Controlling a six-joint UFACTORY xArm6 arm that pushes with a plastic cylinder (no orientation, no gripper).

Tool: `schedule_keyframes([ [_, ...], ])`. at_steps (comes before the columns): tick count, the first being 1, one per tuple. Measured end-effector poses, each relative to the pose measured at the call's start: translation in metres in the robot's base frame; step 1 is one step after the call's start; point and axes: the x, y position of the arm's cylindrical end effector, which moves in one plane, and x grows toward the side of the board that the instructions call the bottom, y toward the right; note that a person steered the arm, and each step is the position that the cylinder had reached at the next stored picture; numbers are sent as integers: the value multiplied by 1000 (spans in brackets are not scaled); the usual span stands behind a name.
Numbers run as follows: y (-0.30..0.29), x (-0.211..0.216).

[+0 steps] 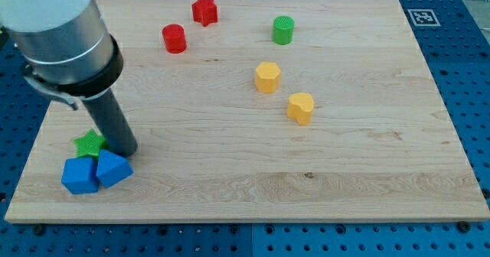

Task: Drag the hexagon vertical to the heart

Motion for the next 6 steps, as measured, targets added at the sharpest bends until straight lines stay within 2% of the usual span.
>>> schedule_keyframes([
  [3, 52, -109],
  [4, 71, -134],
  [6, 108, -144],
])
